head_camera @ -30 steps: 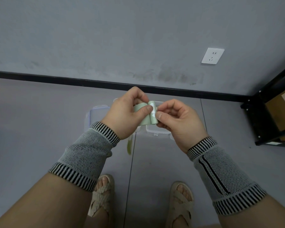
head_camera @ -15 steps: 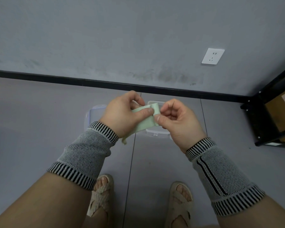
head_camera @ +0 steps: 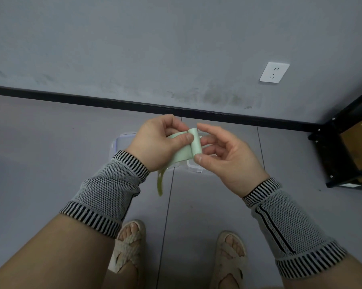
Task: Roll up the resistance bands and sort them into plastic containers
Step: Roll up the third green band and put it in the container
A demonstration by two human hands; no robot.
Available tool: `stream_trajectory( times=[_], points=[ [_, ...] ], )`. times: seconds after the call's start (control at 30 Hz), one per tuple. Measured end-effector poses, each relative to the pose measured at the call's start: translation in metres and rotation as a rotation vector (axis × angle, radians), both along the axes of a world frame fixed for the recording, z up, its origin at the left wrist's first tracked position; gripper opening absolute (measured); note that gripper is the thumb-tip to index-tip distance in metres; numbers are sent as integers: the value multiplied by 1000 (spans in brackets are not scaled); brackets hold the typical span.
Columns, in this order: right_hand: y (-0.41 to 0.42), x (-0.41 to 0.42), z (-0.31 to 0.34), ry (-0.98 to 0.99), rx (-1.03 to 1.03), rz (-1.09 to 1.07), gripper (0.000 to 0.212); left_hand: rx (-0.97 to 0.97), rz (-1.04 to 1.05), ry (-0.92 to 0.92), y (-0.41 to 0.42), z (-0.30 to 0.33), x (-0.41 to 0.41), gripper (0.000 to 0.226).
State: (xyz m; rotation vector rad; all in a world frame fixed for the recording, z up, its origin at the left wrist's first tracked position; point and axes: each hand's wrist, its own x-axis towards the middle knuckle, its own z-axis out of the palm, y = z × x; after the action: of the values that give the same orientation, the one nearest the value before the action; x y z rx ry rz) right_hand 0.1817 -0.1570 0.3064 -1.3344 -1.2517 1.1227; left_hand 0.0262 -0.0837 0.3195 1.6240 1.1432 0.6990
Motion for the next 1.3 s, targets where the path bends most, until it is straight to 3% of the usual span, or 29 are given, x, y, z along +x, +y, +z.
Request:
stream_trajectory(
  times=[0.2,0.67,0.97,1.3],
  points=[
    [0,0,-2,-44,-5,45,63,-21,-35,-24,1,-1,-3,10],
    [1,0,0,-26,-37,21,41,6,-80,12,0,-5,0,21],
    [2,7,-2,-33,-22,-23,41,202,-108,317,4,-7,-7,14],
    [3,0,1,-79,-3,-76,38,303,-43,276,2,-2,0,9]
  ],
)
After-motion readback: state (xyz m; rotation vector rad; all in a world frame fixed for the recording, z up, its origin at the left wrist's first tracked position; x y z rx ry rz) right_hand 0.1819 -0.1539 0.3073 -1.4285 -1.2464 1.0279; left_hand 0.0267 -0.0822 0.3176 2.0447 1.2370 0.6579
